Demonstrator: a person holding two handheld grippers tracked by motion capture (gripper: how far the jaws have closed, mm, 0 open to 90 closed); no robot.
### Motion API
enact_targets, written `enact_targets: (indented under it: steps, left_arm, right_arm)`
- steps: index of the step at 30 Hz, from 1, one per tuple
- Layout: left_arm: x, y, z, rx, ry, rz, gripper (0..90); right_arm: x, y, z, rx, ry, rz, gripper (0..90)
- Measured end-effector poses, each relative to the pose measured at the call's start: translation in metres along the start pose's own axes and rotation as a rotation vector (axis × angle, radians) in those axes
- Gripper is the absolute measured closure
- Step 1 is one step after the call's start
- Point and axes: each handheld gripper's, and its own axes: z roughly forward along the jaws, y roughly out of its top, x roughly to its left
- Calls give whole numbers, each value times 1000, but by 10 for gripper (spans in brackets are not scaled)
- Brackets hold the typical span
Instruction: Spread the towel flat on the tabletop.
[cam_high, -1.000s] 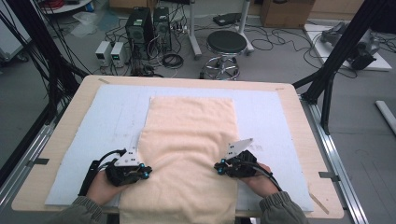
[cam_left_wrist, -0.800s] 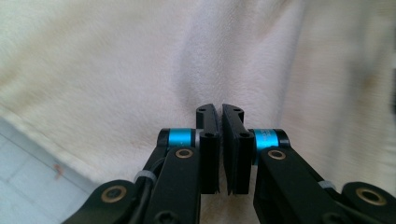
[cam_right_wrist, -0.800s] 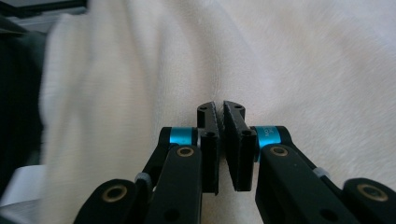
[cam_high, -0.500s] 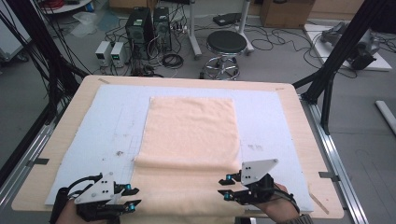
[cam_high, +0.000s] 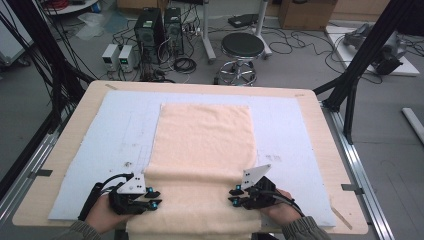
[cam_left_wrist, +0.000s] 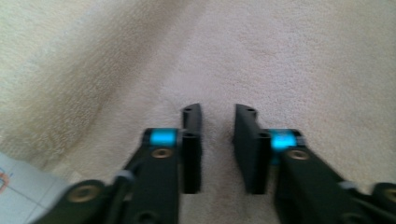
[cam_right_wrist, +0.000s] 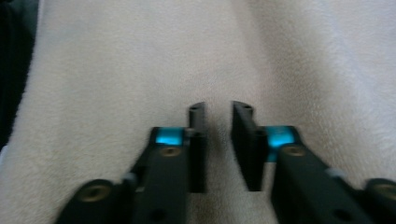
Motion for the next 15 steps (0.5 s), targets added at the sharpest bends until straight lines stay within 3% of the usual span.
enact_targets:
  steps: [4, 6, 8, 10, 12, 15]
  left_arm:
    - [-12, -3, -7, 28, -35, 20, 857]
    - [-19, -6, -13, 27, -58, 25, 855]
    - [-20, -5, -20, 0, -59, 22, 827]
    - [-16, -2, -25, -31, -28, 0, 715]
    - [-7, 3, -27, -59, 17, -20, 674]
    - [12, 9, -22, -80, 123, -52, 623]
  right_arm:
    - [7, 3, -1, 7, 43, -26, 856]
    - [13, 5, -5, -4, 57, -46, 817]
    - [14, 6, -14, -41, 72, -30, 757]
    - [10, 9, -23, -74, 22, -26, 694]
    - [1, 12, -30, -85, -41, -13, 658]
    - [-19, 13, -34, -86, -162, 19, 621]
